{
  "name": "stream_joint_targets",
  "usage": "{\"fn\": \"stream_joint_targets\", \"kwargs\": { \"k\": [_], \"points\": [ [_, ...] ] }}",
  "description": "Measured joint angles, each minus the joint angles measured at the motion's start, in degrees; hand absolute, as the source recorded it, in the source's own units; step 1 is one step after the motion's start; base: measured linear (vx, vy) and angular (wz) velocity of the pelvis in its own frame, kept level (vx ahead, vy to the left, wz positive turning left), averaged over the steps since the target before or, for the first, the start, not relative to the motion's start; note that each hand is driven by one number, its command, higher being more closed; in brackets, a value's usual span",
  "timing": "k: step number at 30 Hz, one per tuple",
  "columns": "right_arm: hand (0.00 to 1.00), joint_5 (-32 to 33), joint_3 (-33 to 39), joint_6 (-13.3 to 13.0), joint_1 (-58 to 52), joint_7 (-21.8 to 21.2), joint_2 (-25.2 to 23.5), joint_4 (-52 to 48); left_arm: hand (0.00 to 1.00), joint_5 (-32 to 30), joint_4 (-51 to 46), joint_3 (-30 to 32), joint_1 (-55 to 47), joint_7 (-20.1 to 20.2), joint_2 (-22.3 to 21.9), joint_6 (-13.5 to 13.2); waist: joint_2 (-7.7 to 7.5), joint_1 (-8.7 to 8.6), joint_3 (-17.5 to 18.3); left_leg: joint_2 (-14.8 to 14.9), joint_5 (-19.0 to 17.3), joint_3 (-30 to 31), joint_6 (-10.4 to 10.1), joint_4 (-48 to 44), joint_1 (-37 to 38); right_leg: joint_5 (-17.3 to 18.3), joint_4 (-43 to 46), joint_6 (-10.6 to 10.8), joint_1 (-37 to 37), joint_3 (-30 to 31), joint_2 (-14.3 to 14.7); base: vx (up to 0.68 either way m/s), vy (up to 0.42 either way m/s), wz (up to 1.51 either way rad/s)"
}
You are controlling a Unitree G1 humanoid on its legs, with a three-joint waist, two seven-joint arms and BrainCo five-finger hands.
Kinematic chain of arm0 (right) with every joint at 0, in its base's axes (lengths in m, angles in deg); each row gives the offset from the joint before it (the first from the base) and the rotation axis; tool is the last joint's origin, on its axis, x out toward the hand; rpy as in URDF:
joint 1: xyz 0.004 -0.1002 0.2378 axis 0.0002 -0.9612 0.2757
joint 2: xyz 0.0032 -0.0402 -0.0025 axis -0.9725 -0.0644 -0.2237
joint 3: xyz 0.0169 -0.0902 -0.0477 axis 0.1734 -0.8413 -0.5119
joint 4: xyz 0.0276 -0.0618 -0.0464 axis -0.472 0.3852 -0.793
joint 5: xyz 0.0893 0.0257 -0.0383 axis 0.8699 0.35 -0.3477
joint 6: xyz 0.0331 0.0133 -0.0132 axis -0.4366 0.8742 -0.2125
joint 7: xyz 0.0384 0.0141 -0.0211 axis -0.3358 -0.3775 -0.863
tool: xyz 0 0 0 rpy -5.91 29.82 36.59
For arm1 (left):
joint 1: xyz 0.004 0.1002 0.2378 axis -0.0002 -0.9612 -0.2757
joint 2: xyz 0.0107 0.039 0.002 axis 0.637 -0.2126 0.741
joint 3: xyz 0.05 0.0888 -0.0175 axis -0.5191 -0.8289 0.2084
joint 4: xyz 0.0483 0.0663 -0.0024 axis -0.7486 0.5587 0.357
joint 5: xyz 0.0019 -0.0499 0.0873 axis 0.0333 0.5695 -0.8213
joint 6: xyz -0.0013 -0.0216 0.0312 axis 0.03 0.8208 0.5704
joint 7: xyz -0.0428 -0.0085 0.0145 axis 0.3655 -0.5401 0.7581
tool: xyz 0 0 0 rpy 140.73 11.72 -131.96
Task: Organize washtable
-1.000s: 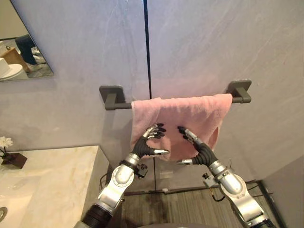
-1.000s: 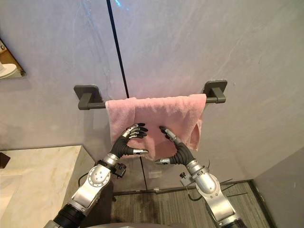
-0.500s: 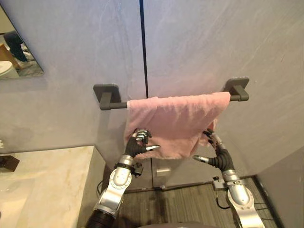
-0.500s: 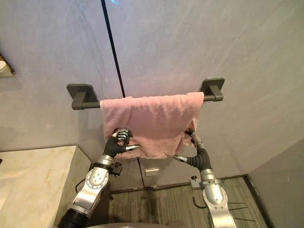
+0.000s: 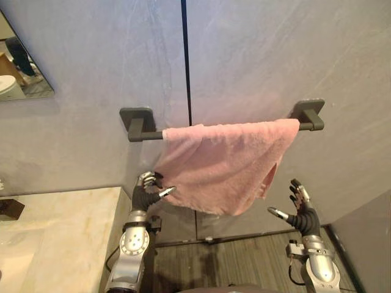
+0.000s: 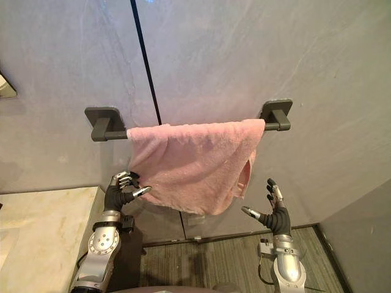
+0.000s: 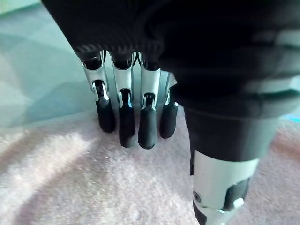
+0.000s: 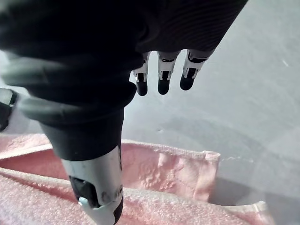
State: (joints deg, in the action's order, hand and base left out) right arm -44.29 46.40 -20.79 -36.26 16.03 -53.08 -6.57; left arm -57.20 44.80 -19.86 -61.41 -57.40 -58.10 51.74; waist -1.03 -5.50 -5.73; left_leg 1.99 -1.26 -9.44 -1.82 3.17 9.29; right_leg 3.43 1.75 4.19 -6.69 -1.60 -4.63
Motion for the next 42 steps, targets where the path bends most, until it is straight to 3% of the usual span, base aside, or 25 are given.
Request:
{"fn": "stream_joint_targets", "kwargs": {
  "k": [7, 12, 21, 33, 37, 39, 41, 42],
  "points": [
    [0.0, -1.12, -0.15, 0.2, -0.08, -0.01, 0.06, 11.6, 0.0, 2.78, 2.28, 0.87, -3.63, 0.47, -0.72, 0.05, -0.11, 0.22, -0.35, -0.04, 0.03, 1.32, 0.02, -0.1, -0.65, 0.17, 0.03, 0.18, -0.08, -1.65, -0.43, -0.01, -0.018, 0.1],
    [0.0, -3.04, -0.4, 0.8, 1.05, -0.03, 0.38, 22.31, 0.0, 6.3, 11.03, 0.96, -4.49, 2.72, -0.44, 0.62, 0.04, 1.4, -0.43, -0.04, 0.04, 1.5, 0.02, -0.1, -0.69, 0.25, 0.11, 0.13, -0.08, -1.93, -0.46, -0.01, -0.006, 0.01],
    [0.0, -7.76, -0.89, 1.75, 2.77, 0.54, 2.61, 37.98, 0.0, 3.99, 29.94, 1.18, -5.89, 4.39, 0.54, 2.78, 0.15, 1.45, -0.16, -0.1, 0.08, 2.04, 0.0, -0.12, -0.46, 1.07, 1.26, 0.18, -0.07, -2.72, -0.59, -0.02, -0.018, 0.03],
    [0.0, -9.48, -2.78, 2.98, 3.93, 2.22, 3.6, 45.64, 0.0, 3.35, 37.62, 1.37, -6.48, 5.0, 0.66, 3.41, -0.04, 1.72, 0.27, 0.03, 0.15, 1.51, -0.09, -0.04, -0.88, 1.5, 2.51, 0.02, 1.35, -2.18, -0.55, -0.04, -0.019, -0.03],
    [0.0, -9.51, -5.2, 3.35, 8.26, 2.39, 3.42, 46.54, 0.0, 3.41, 37.43, 1.35, -2.86, 4.91, 1.89, 3.41, -0.2, 2.44, -0.8, 0.94, -1.1, -0.05, 0.26, -7.31, -9.95, 1.86, 9.15, 0.17, 10.13, 0.23, -0.45, -0.07, -0.02, -0.12],
    [0.0, -9.51, -6.71, 3.78, 9.46, 2.3, 3.26, 46.48, 0.0, 3.5, 36.58, 1.45, -0.09, 4.74, 2.74, 3.41, -0.26, 3.26, -1.79, 2.88, -1.42, 0.33, 0.45, -11.42, -14.32, 1.89, 11.59, 1.6, 12.71, 2.1, 0.29, -0.09, 0.001, 0.23],
    [0.0, -9.47, -6.92, 4.01, 9.35, 2.29, 2.15, 46.26, 0.0, 3.61, 35.04, 2.09, 0.95, 4.33, 3.14, 3.27, -0.37, 2.93, -2.91, 3.52, -1.5, 2.74, 0.48, -14.0, -16.02, 6.98, 25.01, 2.07, 13.75, 5.25, 0.35, -0.05, -0.04, 0.61],
    [0.0, -9.44, -7.21, 3.99, 8.82, 2.27, 1.63, 45.96, 0.0, 3.69, 33.88, 2.47, 0.91, 3.73, 3.33, 3.18, -1.46, 3.16, -2.23, 3.58, -1.5, 4.52, 0.47, -16.72, -18.69, 8.98, 32.13, 2.85, 13.65, 8.53, 0.22, -0.08, -0.157, 0.83]
  ]
}}
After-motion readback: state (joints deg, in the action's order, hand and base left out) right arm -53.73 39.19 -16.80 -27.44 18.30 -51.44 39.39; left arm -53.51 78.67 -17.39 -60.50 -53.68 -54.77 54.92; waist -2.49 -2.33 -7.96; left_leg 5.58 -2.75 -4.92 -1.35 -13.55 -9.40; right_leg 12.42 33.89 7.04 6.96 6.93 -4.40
